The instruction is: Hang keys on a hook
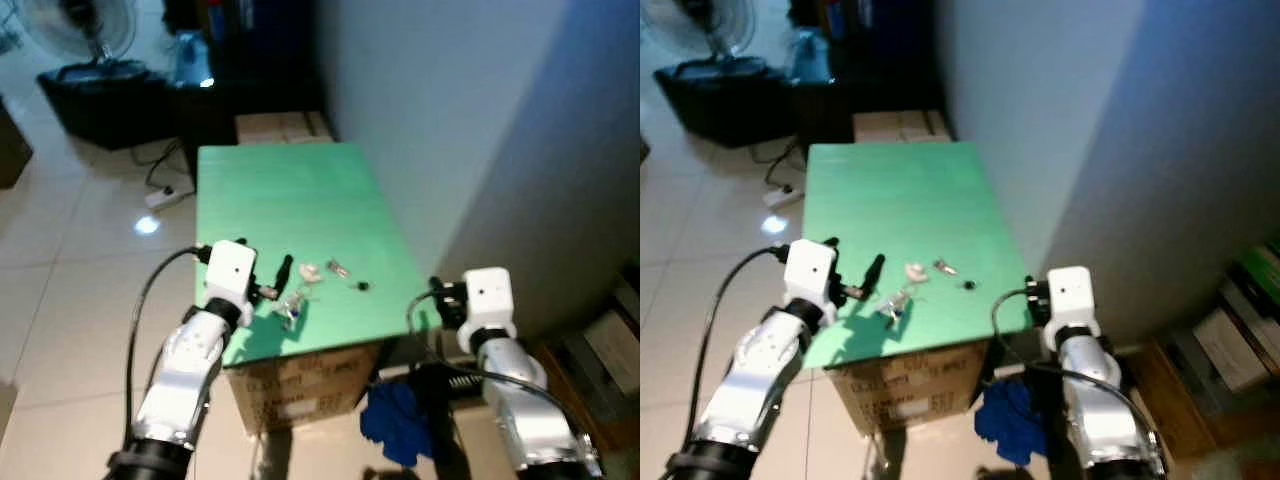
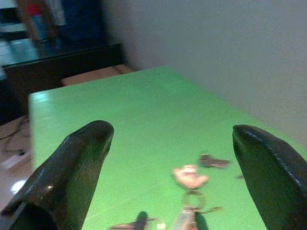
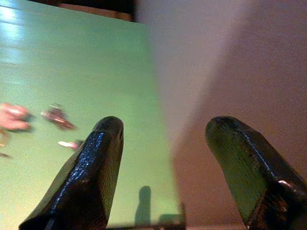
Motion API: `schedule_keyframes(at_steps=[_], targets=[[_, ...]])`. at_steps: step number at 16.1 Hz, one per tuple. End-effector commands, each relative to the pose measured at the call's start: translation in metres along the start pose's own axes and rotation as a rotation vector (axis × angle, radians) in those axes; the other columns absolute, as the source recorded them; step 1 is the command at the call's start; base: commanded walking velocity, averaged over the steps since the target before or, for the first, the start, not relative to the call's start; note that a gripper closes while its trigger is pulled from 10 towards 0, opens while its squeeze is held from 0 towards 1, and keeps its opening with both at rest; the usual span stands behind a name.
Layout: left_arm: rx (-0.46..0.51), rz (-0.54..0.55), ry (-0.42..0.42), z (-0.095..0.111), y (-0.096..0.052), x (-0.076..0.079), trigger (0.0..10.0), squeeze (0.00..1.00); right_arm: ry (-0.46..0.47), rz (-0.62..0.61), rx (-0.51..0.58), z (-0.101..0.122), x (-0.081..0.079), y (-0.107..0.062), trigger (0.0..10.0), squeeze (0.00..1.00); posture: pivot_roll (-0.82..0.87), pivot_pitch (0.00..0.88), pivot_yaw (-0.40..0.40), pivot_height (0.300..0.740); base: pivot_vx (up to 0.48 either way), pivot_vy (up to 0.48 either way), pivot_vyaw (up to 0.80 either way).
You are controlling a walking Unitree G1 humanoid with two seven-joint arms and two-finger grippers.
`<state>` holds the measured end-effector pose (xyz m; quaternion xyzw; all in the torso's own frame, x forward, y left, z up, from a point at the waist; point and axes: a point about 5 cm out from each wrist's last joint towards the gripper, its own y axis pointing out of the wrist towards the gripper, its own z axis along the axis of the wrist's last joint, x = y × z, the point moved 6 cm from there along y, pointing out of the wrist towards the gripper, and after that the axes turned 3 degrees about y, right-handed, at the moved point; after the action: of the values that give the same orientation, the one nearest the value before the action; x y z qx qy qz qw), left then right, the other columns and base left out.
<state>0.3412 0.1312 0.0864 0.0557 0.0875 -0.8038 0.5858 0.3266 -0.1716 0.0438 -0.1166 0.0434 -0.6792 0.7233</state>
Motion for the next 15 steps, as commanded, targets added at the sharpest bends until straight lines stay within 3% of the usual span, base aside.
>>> schedule_keyframes(at_steps=[1,8,10,15], targets=[[-0.005,0.017,0.02,0.0,-0.004,-0.008,10.0,0.0,0.008,0.029,0.014,0.004,-0.008,0.0,10.0,0.0,-0.12,0.0,-0.02,0.74,0.289,0.0,0.0],[-0.014,0.01,0.034,-0.002,-0.006,-0.009,10.0,0.0,-0.011,0.067,0.002,-0.002,-0.018,-0.002,10.0,0.0,-0.11,0.0,-0.008,0.74,0.282,0.0,0.0],[-0.007,0.006,0.032,0.0,-0.006,-0.008,10.0,0.0,-0.003,0.059,-0.001,-0.002,-0.017,-0.002,10.0,0.0,-0.11,0.0,-0.008,0.74,0.0,0.0,0.0],[0.012,-0.091,0.019,0.003,-0.006,0.01,10.0,0.0,0.003,0.055,-0.021,-0.007,-0.014,-0.005,10.0,0.0,-0.12,0.0,0.004,0.74,0.0,0.0,0.0]])
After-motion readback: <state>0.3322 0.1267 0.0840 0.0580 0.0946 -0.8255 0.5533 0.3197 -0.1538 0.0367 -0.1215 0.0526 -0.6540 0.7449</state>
